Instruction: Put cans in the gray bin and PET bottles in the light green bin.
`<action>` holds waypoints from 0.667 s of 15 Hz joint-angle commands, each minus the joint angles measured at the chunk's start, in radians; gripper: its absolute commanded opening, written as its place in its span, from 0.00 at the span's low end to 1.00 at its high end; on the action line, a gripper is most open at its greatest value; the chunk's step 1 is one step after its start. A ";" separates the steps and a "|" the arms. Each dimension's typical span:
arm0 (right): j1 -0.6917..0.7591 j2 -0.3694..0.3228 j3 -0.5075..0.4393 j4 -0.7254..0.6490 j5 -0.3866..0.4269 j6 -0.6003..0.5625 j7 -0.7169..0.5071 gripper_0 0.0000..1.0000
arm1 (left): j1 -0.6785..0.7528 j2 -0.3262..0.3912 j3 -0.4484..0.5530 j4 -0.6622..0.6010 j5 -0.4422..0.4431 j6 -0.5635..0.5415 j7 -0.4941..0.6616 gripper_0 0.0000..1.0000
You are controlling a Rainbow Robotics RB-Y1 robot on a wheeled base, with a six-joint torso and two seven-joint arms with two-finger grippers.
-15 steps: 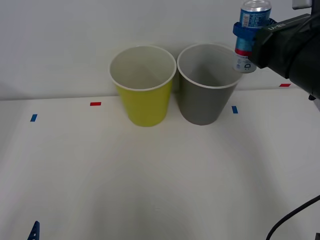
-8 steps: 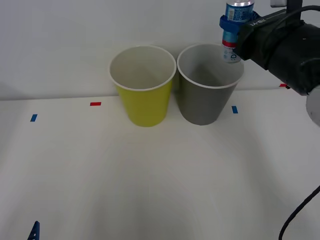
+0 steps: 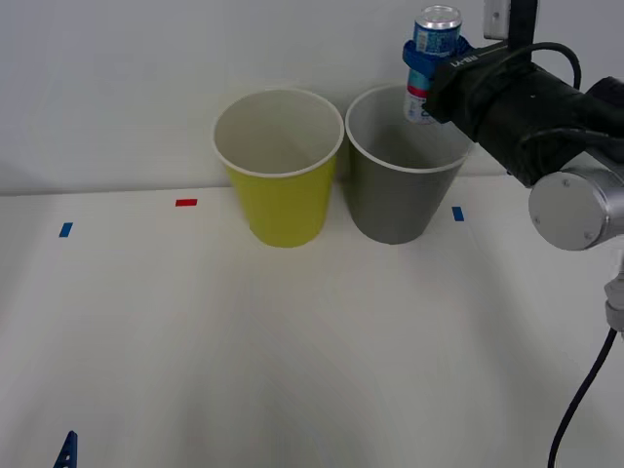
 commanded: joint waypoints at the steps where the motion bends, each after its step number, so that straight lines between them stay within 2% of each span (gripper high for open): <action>1: -0.020 -0.001 0.013 0.043 0.004 -0.050 0.002 0.00 | 0.000 0.000 0.000 0.000 0.000 0.000 0.000 1.00; 6: -0.074 -0.004 0.030 0.157 0.004 -0.125 0.002 0.00 | 0.000 0.000 0.000 0.000 0.000 0.000 0.000 1.00; 10: -0.074 -0.010 0.033 0.166 0.000 -0.126 -0.002 0.00 | 0.000 0.000 0.000 0.000 0.000 0.000 0.000 1.00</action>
